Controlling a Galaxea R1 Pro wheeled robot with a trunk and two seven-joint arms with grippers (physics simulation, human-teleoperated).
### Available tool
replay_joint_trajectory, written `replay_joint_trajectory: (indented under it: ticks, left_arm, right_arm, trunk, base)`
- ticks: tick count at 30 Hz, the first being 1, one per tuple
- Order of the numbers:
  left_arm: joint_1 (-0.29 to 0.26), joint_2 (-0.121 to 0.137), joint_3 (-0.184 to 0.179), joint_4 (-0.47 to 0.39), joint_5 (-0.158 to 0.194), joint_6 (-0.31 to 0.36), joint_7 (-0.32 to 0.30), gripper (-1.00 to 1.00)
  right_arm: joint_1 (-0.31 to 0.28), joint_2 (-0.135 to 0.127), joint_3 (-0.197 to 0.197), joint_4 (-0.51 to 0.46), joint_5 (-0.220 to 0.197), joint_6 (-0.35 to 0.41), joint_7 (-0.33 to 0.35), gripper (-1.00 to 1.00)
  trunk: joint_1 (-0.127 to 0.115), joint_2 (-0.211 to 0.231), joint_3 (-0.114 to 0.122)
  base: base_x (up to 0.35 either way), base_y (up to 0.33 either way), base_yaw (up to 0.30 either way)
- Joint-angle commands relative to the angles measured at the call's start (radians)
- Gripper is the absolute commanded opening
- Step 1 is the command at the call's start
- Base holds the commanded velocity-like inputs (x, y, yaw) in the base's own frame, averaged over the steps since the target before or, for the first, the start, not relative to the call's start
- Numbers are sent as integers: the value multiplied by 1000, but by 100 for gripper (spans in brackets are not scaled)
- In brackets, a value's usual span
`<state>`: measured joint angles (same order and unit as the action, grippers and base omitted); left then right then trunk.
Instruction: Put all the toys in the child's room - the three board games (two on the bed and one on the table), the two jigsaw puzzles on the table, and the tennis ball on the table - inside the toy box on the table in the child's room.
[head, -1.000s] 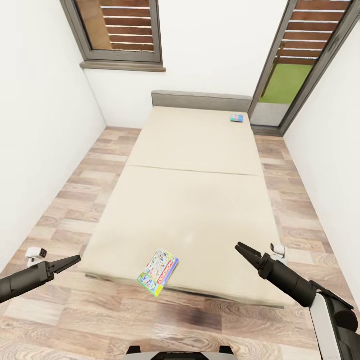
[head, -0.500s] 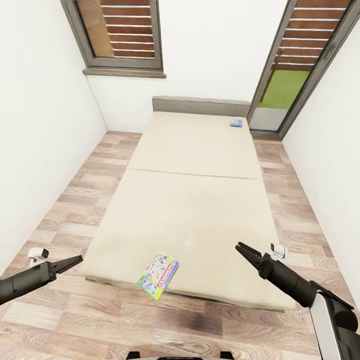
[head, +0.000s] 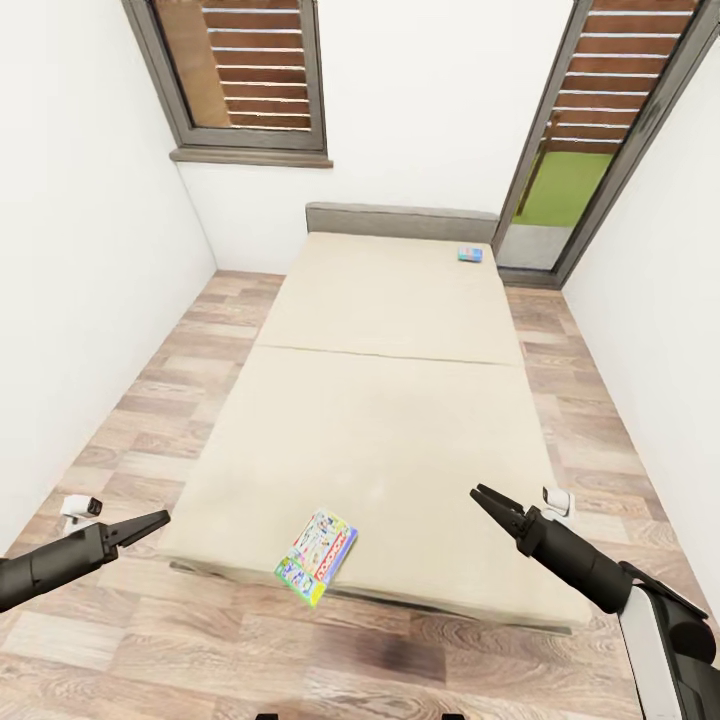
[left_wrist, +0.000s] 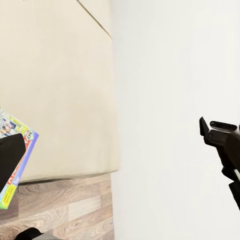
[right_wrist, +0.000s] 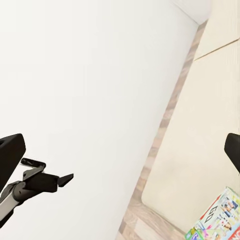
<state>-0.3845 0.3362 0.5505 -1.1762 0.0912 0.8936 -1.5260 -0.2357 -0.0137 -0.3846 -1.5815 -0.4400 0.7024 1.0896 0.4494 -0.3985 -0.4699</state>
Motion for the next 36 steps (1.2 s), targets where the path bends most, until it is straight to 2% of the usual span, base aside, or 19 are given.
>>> replay_joint_trajectory:
  ticks: [1,23,30,36]
  left_arm:
    - [0,0,0,0,-1,10,-4,100]
    - [0,-3,-2,2,-2,10,-5,100]
    - [0,-14,-34,1,-3,10,-2,100]
    - [0,-19,-48,1,-3,10,-2,100]
  right_arm:
    - [-1,0,0,0,-4,7,-1,100]
    - [-1,0,-1,-1,-6,8,-1,100]
    - [-1,-1,-2,0,-7,8,1,100]
    - [-1,-1,-3,0,-8,8,3,100]
  trunk:
    - [1,-2,0]
    - [1,-2,37]
    - [1,-2,48]
    - [1,-2,58]
  base:
    - [0,0,0]
    - [0,0,0]
    - [0,0,0]
    - [0,0,0]
